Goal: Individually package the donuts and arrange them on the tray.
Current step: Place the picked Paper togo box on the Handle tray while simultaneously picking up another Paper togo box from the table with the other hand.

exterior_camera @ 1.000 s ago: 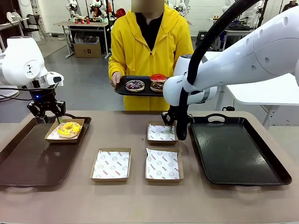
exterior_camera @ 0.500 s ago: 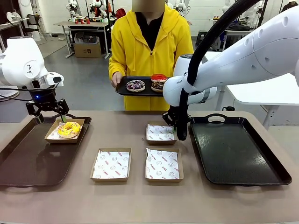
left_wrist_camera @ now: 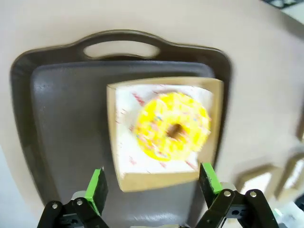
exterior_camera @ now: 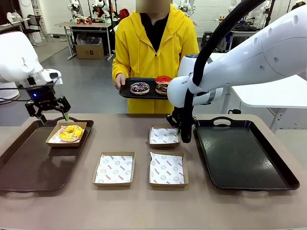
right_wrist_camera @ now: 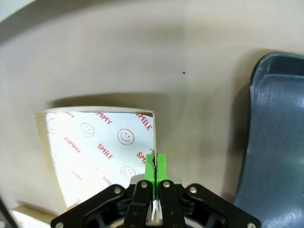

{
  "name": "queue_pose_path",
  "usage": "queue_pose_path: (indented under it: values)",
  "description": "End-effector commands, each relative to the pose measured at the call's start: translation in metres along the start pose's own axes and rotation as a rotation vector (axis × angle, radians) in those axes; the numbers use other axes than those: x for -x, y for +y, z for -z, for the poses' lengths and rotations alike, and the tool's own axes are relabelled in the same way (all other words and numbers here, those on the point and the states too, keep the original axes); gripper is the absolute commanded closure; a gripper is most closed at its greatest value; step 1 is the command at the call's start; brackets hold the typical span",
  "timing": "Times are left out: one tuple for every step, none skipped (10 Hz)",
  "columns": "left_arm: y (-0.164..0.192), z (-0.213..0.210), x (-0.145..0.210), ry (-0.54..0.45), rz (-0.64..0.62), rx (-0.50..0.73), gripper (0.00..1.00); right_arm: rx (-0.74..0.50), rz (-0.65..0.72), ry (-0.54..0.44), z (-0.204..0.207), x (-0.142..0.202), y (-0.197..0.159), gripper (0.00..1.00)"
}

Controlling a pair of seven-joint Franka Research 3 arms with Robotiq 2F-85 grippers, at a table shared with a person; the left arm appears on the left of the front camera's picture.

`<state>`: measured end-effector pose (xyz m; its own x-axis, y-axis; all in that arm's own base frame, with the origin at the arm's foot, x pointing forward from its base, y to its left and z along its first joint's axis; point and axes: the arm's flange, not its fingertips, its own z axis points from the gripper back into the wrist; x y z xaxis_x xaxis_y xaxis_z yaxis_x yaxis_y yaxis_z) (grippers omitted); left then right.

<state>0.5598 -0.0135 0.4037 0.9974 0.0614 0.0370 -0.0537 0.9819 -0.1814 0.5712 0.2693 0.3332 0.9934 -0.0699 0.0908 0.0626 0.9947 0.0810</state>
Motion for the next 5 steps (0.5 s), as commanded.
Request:
queue_pose_path:
  values:
    - [0.025,-0.056,0.027,-0.022,-0.005,0.286,0.00,0.005,0.000,-0.013,-0.035,0.017,0.002,1.00]
    - [0.041,-0.079,0.039,-0.081,-0.031,0.339,0.00,-0.025,-0.005,0.000,-0.060,0.020,0.001,1.00]
    - [0.055,-0.092,0.047,-0.104,-0.038,0.416,0.00,-0.028,0.000,-0.009,-0.082,0.020,0.001,1.00]
    - [0.070,-0.103,0.054,-0.114,-0.023,0.521,0.00,-0.030,0.012,-0.020,-0.101,0.020,0.000,1.00]
    - [0.087,-0.113,0.060,-0.100,-0.005,0.634,0.00,-0.037,0.021,-0.028,-0.118,0.019,-0.001,1.00]
